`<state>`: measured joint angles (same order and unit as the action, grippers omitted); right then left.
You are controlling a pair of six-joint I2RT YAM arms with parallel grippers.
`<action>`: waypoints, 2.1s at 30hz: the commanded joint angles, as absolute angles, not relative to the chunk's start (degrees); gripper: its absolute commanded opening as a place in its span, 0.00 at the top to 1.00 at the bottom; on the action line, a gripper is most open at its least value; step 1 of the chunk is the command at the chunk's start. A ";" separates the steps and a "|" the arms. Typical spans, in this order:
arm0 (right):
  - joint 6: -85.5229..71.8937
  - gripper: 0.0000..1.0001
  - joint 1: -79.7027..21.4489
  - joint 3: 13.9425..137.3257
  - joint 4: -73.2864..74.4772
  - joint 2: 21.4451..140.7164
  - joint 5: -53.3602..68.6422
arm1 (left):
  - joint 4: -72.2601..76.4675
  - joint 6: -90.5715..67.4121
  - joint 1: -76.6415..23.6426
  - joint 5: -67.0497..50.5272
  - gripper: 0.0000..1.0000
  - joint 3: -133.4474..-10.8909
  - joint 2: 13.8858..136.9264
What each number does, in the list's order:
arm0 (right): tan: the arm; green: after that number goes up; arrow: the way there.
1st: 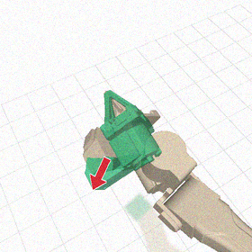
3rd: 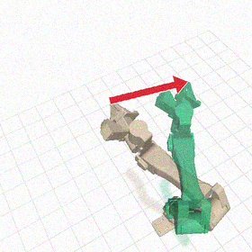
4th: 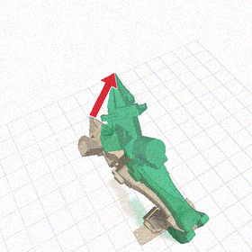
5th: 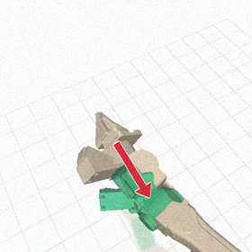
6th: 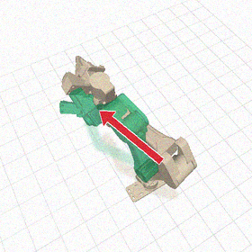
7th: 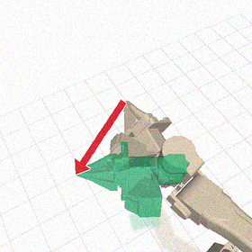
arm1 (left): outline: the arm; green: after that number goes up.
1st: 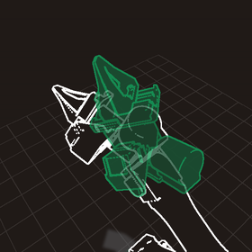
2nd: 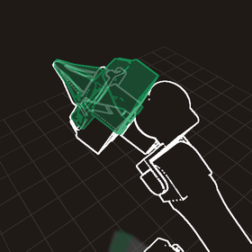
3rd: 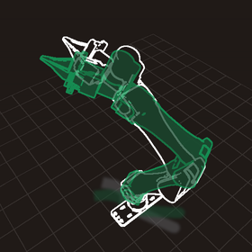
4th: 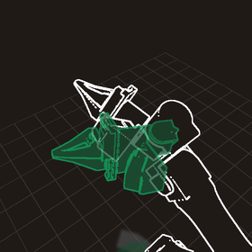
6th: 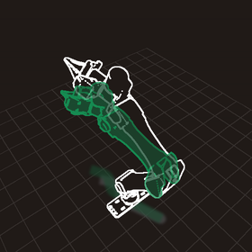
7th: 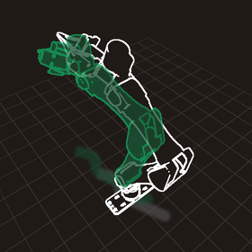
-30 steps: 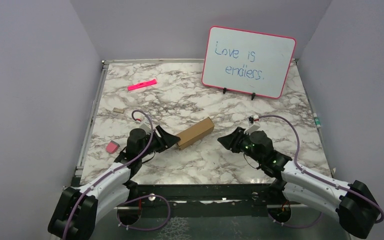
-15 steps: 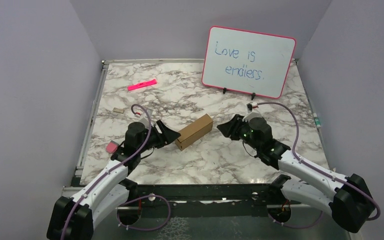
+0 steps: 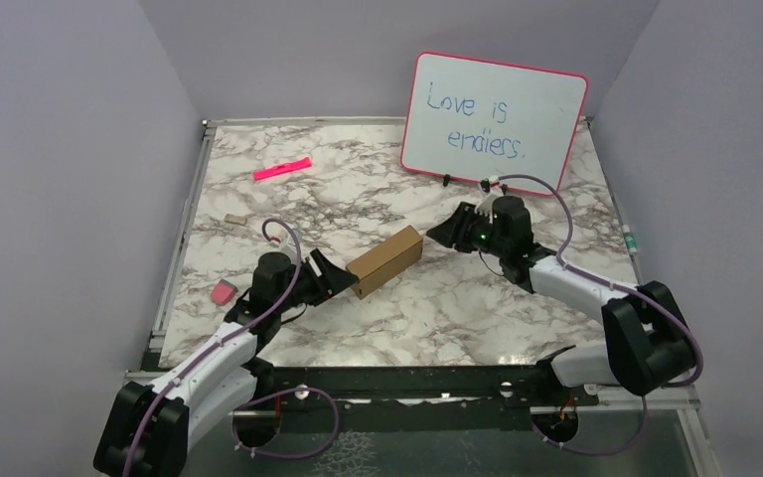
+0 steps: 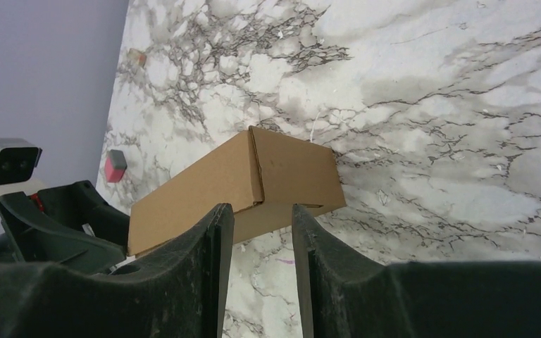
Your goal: Fold the paper box
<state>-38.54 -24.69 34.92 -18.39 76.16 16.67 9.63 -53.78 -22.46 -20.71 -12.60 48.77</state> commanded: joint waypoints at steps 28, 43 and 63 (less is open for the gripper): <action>-37.09 0.79 -22.32 34.87 -33.30 94.28 33.63 | 15.44 -55.68 -22.15 -22.34 0.52 -13.27 50.83; -36.32 0.81 -22.37 31.60 -34.32 95.42 32.95 | 12.86 -51.20 -22.21 -20.00 0.75 -10.13 55.09; -33.49 0.77 -22.34 31.22 -22.07 84.94 26.98 | 0.55 -44.29 -22.15 -13.89 0.66 -16.69 53.77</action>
